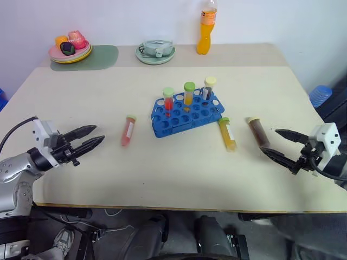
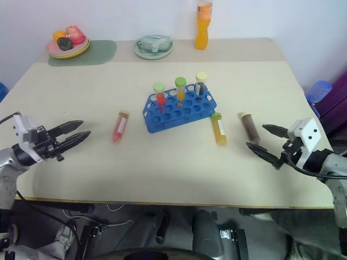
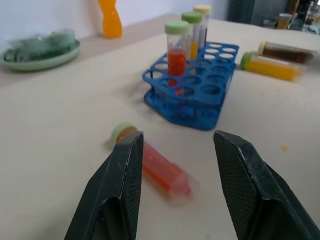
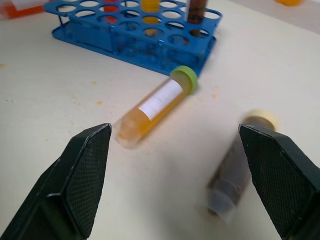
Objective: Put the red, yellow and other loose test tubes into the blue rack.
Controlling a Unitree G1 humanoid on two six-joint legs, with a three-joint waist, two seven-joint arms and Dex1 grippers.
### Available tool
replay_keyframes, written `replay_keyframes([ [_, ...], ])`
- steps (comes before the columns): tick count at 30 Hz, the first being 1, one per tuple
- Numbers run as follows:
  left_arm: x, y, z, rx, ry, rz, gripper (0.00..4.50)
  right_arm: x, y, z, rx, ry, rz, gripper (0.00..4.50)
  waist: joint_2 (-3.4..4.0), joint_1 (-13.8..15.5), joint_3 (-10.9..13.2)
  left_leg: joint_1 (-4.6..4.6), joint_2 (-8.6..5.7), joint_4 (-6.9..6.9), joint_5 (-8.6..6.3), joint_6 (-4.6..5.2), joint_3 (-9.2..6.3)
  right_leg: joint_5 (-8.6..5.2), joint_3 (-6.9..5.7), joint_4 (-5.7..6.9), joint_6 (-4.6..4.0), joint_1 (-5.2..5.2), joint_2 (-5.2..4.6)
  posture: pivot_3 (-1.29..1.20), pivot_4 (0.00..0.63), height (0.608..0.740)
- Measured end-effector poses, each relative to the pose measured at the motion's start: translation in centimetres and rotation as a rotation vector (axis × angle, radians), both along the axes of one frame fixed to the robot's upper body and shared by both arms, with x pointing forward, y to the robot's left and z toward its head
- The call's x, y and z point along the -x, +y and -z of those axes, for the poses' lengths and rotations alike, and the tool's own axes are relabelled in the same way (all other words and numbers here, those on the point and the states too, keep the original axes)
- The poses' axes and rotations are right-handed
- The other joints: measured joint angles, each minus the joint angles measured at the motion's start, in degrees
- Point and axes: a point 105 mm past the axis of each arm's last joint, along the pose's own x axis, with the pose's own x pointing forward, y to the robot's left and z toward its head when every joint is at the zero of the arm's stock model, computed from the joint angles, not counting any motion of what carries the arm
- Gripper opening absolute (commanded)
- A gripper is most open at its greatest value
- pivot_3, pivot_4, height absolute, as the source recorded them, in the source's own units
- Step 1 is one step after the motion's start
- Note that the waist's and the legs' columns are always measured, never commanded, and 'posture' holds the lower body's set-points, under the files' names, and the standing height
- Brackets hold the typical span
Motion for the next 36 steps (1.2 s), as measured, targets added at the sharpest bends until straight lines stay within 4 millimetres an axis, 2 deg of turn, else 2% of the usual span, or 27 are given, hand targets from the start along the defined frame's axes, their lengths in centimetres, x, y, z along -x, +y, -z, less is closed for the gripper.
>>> replay_keyframes([
  [8,-0.4,-0.2,-0.6,0.004,-0.011,0.011,2.20,-0.2,0.5,-0.8,-0.007,-0.027,0.006,4.19,0.00,0.0,0.0,0.00,0.01,-0.01,-0.01,0.01,0.04,0.00,0.02,-0.02,0.00,0.00,-0.01,0.00,0.150,0.740],
  [13,-0.3,-0.7,-0.7,0.014,-0.021,0.025,2.20,-0.9,1.7,-2.7,-0.025,-0.088,0.009,4.19,-0.01,0.0,0.0,-0.01,0.02,-0.01,-0.01,0.01,0.07,0.00,0.04,-0.02,0.00,-0.02,-0.01,0.00,0.150,0.740],
  [18,-0.1,-1.6,-1.3,0.014,-0.036,0.062,2.20,-1.7,1.8,-3.6,-0.056,-0.067,0.076,4.19,-0.02,0.3,0.0,-0.04,0.02,-0.01,-0.03,0.03,0.07,0.00,0.04,-0.06,-0.01,-0.07,-0.01,0.00,0.150,0.740],
  [21,0.0,-2.4,-1.5,0.010,-0.030,0.094,2.20,-2.9,1.5,-3.7,-0.009,0.006,0.178,4.19,0.02,0.2,0.0,-0.06,0.02,-0.01,-0.03,0.04,0.13,0.00,0.09,-0.04,-0.02,-0.17,-0.02,0.00,0.150,0.740],
  [23,-0.1,-3.7,-1.6,0.012,-0.032,0.143,2.20,-4.6,1.5,-4.9,0.050,0.048,0.258,4.19,0.07,-0.1,0.1,-0.13,0.04,0.01,-0.02,0.03,0.26,-0.08,0.17,-0.03,-0.21,-0.22,-0.02,0.00,0.150,0.740],
  [26,-0.2,-5.5,-2.0,0.006,-0.052,0.213,2.20,-6.5,1.6,-6.6,0.050,0.142,0.319,4.19,0.02,-0.1,0.1,-0.18,0.15,-0.01,-0.03,0.05,0.37,-0.07,0.15,-0.09,-0.23,-0.28,0.00,0.00,0.150,0.740],
  [28,-0.2,-6.0,-2.0,0.000,-0.053,0.237,2.20,-7.2,1.7,-6.3,0.051,0.235,0.334,4.19,-0.01,-0.1,0.1,-0.20,0.19,-0.07,-0.09,0.13,0.42,0.03,0.14,-0.15,-0.04,-0.30,0.00,0.00,0.150,0.740],
  [32,-0.3,-7.1,-2.1,-0.012,-0.051,0.287,2.20,-8.5,1.2,-4.1,0.082,0.442,0.399,4.19,0.00,-0.1,0.1,-0.70,0.19,0.04,0.03,-0.08,0.54,0.08,0.16,-0.14,0.04,-0.72,-0.02,0.00,0.150,0.740],
  [36,-0.2,-7.8,-1.9,-0.029,-0.045,0.321,2.20,-9.0,1.0,-2.7,0.094,0.586,0.430,4.19,0.00,-0.2,0.1,-0.87,0.19,0.08,0.05,-0.09,0.66,0.15,0.19,-0.10,0.13,-0.94,-0.04,0.00,0.150,0.740],
])
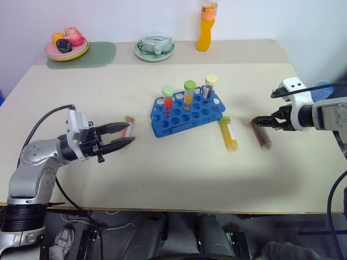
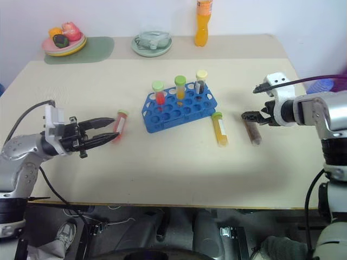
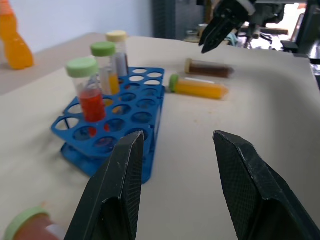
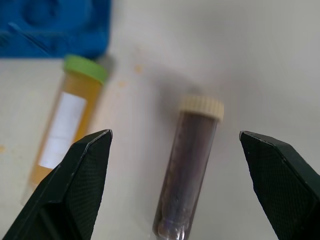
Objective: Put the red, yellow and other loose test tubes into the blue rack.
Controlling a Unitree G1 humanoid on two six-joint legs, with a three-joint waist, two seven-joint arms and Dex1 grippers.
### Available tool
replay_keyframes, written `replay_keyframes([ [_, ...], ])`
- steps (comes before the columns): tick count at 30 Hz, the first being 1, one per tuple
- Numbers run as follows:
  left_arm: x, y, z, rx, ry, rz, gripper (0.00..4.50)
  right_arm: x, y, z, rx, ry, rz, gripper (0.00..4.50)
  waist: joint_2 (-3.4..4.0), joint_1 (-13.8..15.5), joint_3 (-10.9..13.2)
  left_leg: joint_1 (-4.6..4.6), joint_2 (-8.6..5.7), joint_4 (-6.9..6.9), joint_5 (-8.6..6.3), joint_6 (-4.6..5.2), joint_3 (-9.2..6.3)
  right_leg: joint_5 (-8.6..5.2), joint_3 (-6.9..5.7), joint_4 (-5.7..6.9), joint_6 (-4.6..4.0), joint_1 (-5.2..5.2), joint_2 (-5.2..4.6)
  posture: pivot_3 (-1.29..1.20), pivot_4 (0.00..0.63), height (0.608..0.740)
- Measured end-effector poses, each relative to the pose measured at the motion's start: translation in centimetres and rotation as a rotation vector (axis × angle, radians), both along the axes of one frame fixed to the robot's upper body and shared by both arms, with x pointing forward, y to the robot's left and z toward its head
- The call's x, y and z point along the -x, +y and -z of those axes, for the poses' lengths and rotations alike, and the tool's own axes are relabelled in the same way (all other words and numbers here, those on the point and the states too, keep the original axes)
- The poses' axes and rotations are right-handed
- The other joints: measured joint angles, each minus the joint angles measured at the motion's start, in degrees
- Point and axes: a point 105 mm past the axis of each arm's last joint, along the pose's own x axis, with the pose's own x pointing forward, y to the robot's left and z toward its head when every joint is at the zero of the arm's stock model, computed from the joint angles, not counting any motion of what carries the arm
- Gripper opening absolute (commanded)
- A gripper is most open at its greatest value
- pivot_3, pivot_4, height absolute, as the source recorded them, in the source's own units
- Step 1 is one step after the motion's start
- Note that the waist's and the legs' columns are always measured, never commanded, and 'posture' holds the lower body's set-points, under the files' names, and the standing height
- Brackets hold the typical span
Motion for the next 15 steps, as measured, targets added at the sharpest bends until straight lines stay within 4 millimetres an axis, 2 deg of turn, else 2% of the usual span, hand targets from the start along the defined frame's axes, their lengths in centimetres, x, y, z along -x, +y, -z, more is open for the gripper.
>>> replay_keyframes([
  [3,0.2,-0.6,0.2,-0.011,0.018,0.029,2.20,-0.6,0.1,1.0,0.003,0.065,0.024,4.19,0.00,-0.2,0.0,0.00,0.00,0.02,-0.01,0.02,0.05,0.03,0.07,0.08,0.02,-0.06,0.02,0.00,0.150,0.740],
  [7,0.9,-1.3,-0.4,-0.015,0.026,0.110,2.20,-1.3,0.6,2.3,-0.006,0.130,0.037,4.19,0.00,-0.1,0.0,0.00,0.02,0.05,-0.01,0.03,0.07,0.10,0.10,0.19,0.00,-0.13,0.06,0.00,0.150,0.740],
  [15,1.8,-2.6,-1.1,-0.011,0.041,0.225,2.20,-3.6,1.7,1.9,-0.074,0.165,0.095,4.19,0.00,-0.4,0.0,0.00,0.05,0.04,0.06,-0.07,0.13,0.13,0.16,0.20,0.01,-0.17,0.09,0.00,0.150,0.740],
])
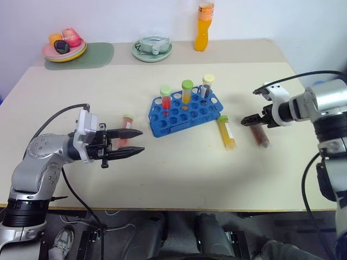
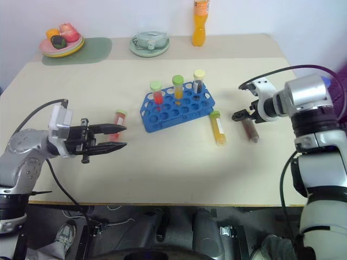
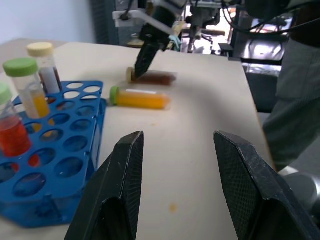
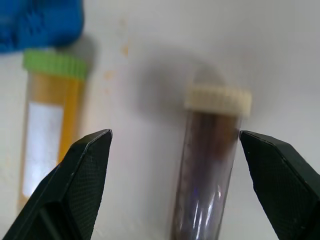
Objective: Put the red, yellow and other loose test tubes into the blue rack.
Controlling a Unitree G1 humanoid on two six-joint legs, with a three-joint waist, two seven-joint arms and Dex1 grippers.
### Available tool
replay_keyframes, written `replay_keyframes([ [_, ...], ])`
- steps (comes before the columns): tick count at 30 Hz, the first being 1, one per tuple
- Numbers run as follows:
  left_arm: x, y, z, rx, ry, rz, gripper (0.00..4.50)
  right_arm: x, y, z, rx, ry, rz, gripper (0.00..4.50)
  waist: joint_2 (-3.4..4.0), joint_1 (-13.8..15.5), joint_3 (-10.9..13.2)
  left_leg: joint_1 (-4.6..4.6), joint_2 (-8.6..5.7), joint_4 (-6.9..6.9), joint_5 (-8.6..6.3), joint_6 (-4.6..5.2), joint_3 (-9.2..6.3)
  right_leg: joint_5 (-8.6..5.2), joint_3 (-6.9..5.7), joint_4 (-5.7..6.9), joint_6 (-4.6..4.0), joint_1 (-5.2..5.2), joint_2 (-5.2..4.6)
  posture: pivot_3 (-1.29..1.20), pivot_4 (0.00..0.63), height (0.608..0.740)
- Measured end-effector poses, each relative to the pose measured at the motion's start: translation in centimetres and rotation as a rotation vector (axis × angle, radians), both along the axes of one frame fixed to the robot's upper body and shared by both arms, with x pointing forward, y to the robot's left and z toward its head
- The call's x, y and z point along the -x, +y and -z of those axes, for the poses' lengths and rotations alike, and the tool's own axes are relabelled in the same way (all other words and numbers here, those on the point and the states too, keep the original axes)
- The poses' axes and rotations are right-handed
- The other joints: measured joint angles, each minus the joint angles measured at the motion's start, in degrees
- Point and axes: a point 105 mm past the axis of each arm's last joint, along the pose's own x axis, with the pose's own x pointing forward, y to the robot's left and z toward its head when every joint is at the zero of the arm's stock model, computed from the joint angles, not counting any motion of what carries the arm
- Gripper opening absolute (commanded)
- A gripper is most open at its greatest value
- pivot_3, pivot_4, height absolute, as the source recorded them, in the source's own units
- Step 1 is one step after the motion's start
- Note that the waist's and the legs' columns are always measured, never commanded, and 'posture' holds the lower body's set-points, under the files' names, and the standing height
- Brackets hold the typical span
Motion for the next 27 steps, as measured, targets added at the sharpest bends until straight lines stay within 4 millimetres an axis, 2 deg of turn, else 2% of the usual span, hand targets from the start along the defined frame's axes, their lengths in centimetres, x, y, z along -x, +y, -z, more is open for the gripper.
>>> replay_keyframes([
  [6,0.4,-0.6,0.1,0.028,0.029,-0.004,2.20,-0.3,-1.9,1.6,0.093,0.060,0.067,4.19,0.00,0.2,0.0,-0.01,0.00,0.01,0.02,-0.04,0.03,0.00,0.01,0.00,0.00,-0.01,0.00,0.00,0.150,0.740],
  [9,0.6,-0.8,-0.2,0.048,0.038,-0.001,2.20,-0.4,-1.9,1.8,0.135,0.067,0.034,4.19,0.00,0.1,0.0,0.00,0.00,0.05,0.02,-0.04,0.04,0.01,0.02,0.03,0.02,0.00,0.00,0.00,0.150,0.740],
  [12,0.7,-0.6,-0.1,0.051,0.042,-0.014,2.25,-0.5,-1.9,2.0,0.172,0.072,0.008,3.29,0.00,0.0,0.0,0.02,0.01,0.06,0.02,-0.04,0.04,0.03,0.02,0.07,0.01,0.00,0.01,0.00,0.150,0.740],
  [17,0.7,-0.5,0.1,0.050,0.050,-0.022,2.25,-0.5,-1.8,2.1,0.213,0.072,-0.027,0.94,0.00,0.0,0.0,0.02,0.03,0.05,0.02,-0.04,0.05,0.03,0.02,0.06,0.01,0.00,0.03,0.00,0.150,0.740],
  [18,0.7,-0.5,0.1,0.050,0.050,-0.022,2.25,-0.5,-1.7,2.1,0.213,0.071,-0.033,0.78,0.00,-0.1,0.0,0.02,0.04,0.05,0.02,-0.04,0.05,0.04,0.03,0.07,0.01,0.00,0.03,0.00,0.150,0.740],
  [23,0.7,-0.5,0.1,0.049,0.050,-0.021,2.25,-0.3,-0.9,2.0,0.195,0.060,-0.086,0.78,0.00,-0.2,0.0,0.02,0.08,0.04,0.02,-0.05,0.07,0.04,0.03,0.07,0.00,-0.03,0.05,0.00,0.150,0.740],
  [27,0.7,-0.5,0.1,0.046,0.050,-0.023,2.25,0.5,0.4,1.9,0.161,0.028,-0.229,0.78,0.00,0.0,0.0,0.00,0.10,0.04,0.02,-0.04,0.08,0.04,0.03,0.07,0.00,-0.05,0.06,0.00,0.150,0.740],
])
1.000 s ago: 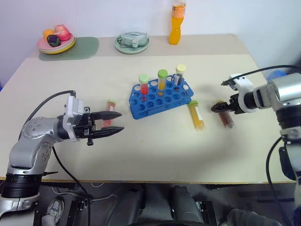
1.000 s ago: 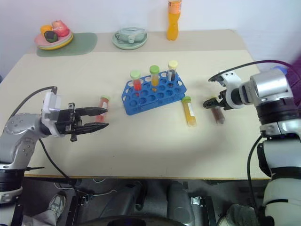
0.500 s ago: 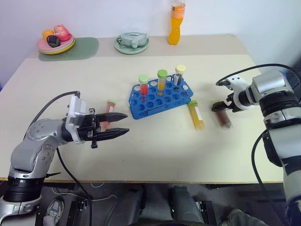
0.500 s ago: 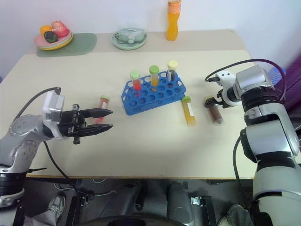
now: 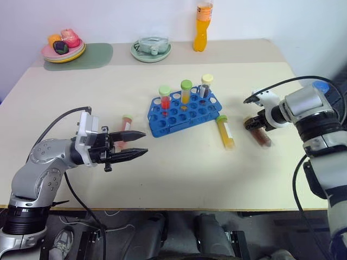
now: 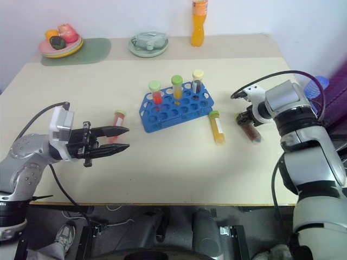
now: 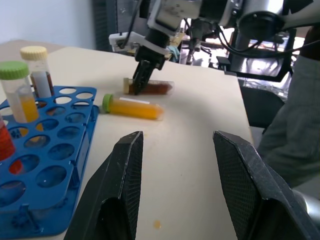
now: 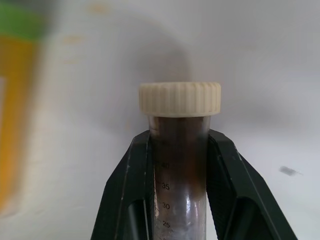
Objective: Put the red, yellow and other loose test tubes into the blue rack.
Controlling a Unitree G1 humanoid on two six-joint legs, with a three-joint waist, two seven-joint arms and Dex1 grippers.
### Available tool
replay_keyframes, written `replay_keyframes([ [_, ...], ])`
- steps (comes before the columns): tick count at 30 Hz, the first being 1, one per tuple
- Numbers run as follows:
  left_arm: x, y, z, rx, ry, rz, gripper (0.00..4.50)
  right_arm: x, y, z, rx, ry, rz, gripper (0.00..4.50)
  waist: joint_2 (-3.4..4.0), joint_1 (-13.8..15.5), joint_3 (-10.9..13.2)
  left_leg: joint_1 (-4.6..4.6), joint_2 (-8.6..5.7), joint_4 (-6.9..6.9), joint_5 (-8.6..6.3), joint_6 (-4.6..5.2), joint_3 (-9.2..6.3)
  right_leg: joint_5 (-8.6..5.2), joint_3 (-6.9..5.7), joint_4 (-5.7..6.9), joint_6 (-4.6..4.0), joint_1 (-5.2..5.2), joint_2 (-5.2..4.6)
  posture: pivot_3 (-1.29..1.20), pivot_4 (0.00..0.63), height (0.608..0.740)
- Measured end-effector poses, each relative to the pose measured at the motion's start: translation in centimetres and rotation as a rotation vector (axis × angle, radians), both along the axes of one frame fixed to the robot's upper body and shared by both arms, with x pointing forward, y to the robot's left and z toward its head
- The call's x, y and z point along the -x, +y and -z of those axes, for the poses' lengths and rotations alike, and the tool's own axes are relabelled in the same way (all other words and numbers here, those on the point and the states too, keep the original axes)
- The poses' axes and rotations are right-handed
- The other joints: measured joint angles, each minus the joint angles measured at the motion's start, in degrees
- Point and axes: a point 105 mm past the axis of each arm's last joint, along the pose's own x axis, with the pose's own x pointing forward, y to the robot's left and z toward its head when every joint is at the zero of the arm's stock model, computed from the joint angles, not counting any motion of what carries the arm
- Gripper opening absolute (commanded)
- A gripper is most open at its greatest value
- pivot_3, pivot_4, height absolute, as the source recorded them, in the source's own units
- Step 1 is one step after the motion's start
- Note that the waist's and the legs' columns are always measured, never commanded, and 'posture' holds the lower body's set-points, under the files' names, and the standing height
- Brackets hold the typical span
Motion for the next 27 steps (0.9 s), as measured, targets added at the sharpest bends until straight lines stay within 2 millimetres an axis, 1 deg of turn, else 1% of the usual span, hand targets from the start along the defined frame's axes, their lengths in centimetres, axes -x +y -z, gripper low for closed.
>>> replay_keyframes([
  [2,0.0,0.0,0.0,0.000,0.000,-0.003,2.25,0.5,0.8,-0.1,-0.013,-0.028,-0.091,0.78,0.00,0.1,0.0,-0.01,0.00,0.01,0.00,0.01,0.02,0.00,0.00,0.00,0.01,0.00,-0.01,0.00,0.150,0.740],
  [5,-0.2,0.1,0.1,0.007,0.004,-0.023,2.25,0.7,2.1,-0.7,-0.062,-0.149,-0.212,0.78,0.00,0.1,0.0,-0.01,0.00,0.03,-0.05,0.08,0.05,0.01,0.02,0.01,0.02,0.00,-0.01,0.00,0.150,0.740],
  [6,-0.3,0.2,0.1,0.022,0.003,-0.037,2.25,0.5,3.0,-1.5,-0.117,-0.241,-0.242,0.78,0.00,-0.1,0.0,0.00,0.02,0.01,-0.05,0.08,0.11,0.03,0.07,0.04,0.04,-0.05,0.00,0.00,0.150,0.740],
  [8,-0.7,0.5,0.0,0.052,0.003,-0.074,2.25,0.4,4.5,-2.9,-0.168,-0.383,-0.293,0.78,0.00,-0.1,0.0,0.00,0.04,0.01,-0.03,0.06,0.16,0.05,0.09,0.10,0.04,-0.10,0.01,0.00,0.150,0.740],
  [9,-0.8,0.7,0.1,0.057,0.006,-0.091,2.25,0.8,5.1,-3.6,-0.174,-0.450,-0.325,0.78,-0.01,0.0,0.0,0.00,0.06,0.01,-0.03,0.05,0.15,0.05,0.10,0.11,0.04,-0.11,0.01,0.00,0.150,0.740],
  [11,-0.8,1.3,0.5,0.066,0.020,-0.128,2.25,1.7,6.0,-4.2,-0.185,-0.552,-0.375,0.78,-0.02,0.2,0.0,0.00,0.06,0.01,0.00,0.01,0.15,0.05,0.09,0.08,0.04,-0.09,0.01,0.00,0.150,0.740],
  [12,-0.9,1.6,0.6,0.077,0.024,-0.153,2.25,2.3,7.0,-4.3,-0.209,-0.600,-0.403,0.78,-0.02,0.3,0.0,0.00,0.06,0.04,0.00,0.01,0.16,0.05,0.09,0.08,0.04,-0.07,0.00,0.00,0.150,0.740],
  [13,-1.0,1.6,0.5,0.080,0.023,-0.157,2.25,2.5,7.6,-4.3,-0.230,-0.616,-0.413,0.78,-0.02,0.3,0.0,0.00,0.06,0.08,0.00,0.02,0.17,0.06,0.10,0.08,0.05,-0.06,0.00,0.00,0.150,0.740],
  [15,-1.1,1.6,0.5,0.086,0.020,-0.165,2.25,2.9,9.5,-4.7,-0.324,-0.668,-0.411,0.78,-0.02,0.1,0.0,0.01,0.06,0.11,-0.01,0.04,0.21,0.19,0.12,0.09,0.03,-0.08,0.02,0.00,0.150,0.740],
  [18,-1.6,1.4,0.1,0.108,0.009,-0.196,2.25,3.0,11.8,-6.7,-0.510,-0.789,-0.355,0.78,-0.02,0.1,0.0,0.04,0.18,0.12,-0.02,0.08,0.19,0.31,0.13,0.09,-0.03,-0.07,0.14,0.00,0.150,0.740],
  [21,-2.2,1.3,-0.5,0.148,-0.015,-0.233,2.25,3.0,13.2,-8.4,-0.658,-0.916,-0.324,0.78,-0.03,0.2,0.0,0.05,0.22,0.11,0.03,-0.01,0.19,0.33,0.13,0.08,-0.05,-0.06,0.19,0.00,0.150,0.740],
  [24,-3.3,1.3,-1.1,0.192,-0.058,-0.284,2.25,3.2,14.9,-9.7,-0.817,-1.029,-0.360,0.78,-0.04,0.1,0.0,0.07,0.23,0.10,0.10,-0.12,0.21,0.34,0.12,0.07,-0.04,-0.06,0.21,0.00,0.150,0.740],
  [25,-3.8,1.5,-1.1,0.200,-0.074,-0.310,2.25,2.9,15.5,-9.9,-0.853,-1.064,-0.352,0.78,-0.05,-0.2,0.0,0.09,0.24,0.10,0.12,-0.15,0.22,0.35,0.11,0.08,-0.04,-0.05,0.23,0.00,0.150,0.740],
  [27,-4.4,1.8,-1.0,0.217,-0.093,-0.348,2.25,1.6,15.8,-9.8,-0.861,-1.123,-0.307,0.78,-0.05,-0.4,0.0,0.14,0.26,0.09,0.14,-0.18,0.28,0.39,0.11,0.09,-0.06,-0.05,0.26,0.00,0.150,0.740],
])
